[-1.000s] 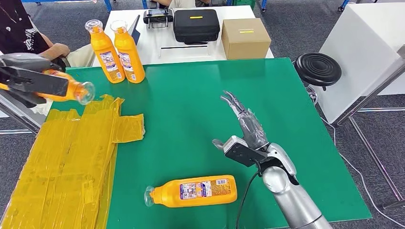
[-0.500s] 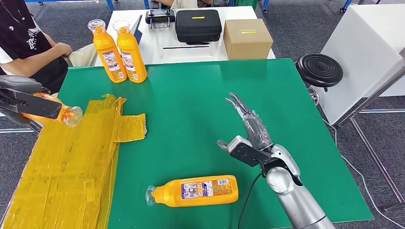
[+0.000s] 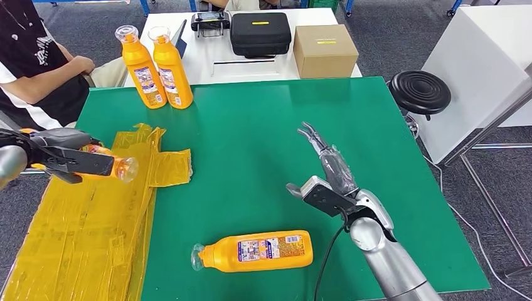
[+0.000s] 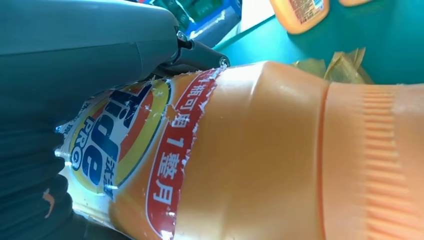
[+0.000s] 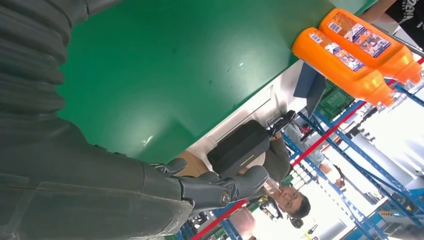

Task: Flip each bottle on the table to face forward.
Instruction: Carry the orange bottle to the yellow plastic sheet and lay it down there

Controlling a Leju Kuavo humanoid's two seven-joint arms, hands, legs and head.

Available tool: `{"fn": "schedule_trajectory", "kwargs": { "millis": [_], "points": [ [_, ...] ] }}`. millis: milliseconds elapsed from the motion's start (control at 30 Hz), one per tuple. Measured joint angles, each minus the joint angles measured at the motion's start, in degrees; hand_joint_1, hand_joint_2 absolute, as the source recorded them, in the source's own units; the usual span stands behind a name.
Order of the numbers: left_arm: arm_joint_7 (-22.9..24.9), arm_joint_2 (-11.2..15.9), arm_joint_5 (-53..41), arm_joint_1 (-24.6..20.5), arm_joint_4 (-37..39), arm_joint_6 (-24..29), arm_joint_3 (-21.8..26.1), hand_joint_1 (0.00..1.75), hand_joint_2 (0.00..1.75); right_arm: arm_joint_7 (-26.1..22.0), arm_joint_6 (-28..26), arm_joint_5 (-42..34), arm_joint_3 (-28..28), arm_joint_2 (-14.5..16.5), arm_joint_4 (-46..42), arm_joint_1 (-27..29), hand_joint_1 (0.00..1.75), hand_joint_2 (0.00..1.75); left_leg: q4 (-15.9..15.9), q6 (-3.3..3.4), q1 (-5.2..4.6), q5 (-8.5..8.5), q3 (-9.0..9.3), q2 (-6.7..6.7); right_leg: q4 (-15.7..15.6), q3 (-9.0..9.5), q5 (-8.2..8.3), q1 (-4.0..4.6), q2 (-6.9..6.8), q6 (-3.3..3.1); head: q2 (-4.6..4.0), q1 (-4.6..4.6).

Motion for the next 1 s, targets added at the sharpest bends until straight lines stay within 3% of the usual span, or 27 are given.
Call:
{"fn": "schedule_trajectory", "kwargs": {
  "millis": [167, 333, 833, 1000],
  "points": [
    [4.8, -2.7, 0.3, 7.1, 2.1, 6.0, 4.3, 1.75, 1.75, 0.1, -0.4, -0.1, 0.4, 0.6, 1.1, -0.3, 0.00, 1.75, 0.0, -0.01, 0.00, -0.01, 0.01, 0.18, 0.0, -0.01, 0.00, 0.00, 0.07, 0.00, 0.00, 0.00],
    [6.9, -4.1, 0.3, 12.5, 3.3, 7.9, 7.9, 1.75, 1.75, 0.4, -0.7, -0.1, 0.7, 0.9, 2.2, -0.4, 0.00, 1.75, 0.0, -0.01, 0.01, -0.01, 0.00, 0.11, 0.0, -0.03, 0.00, 0.01, 0.06, 0.00, 0.00, 0.00],
    [7.5, -6.4, 0.2, 17.1, 4.6, 7.5, 10.7, 1.75, 1.75, 1.0, -1.5, -0.3, 1.4, 1.0, 4.2, -0.4, 0.00, 1.75, 0.0, -0.01, 0.00, -0.01, 0.01, 0.08, 0.0, -0.01, 0.00, 0.00, 0.05, 0.00, 0.00, 0.00],
    [7.1, -6.7, 0.3, 17.7, 4.2, 6.7, 11.2, 1.43, 1.75, 1.1, -1.9, -0.3, 1.5, 1.0, 4.5, 0.0, 0.00, 1.75, 0.0, -0.01, 0.00, -0.02, 0.03, 0.07, 0.0, 0.00, 0.00, 0.01, 0.05, 0.00, 0.00, -0.01]
  ]
}}
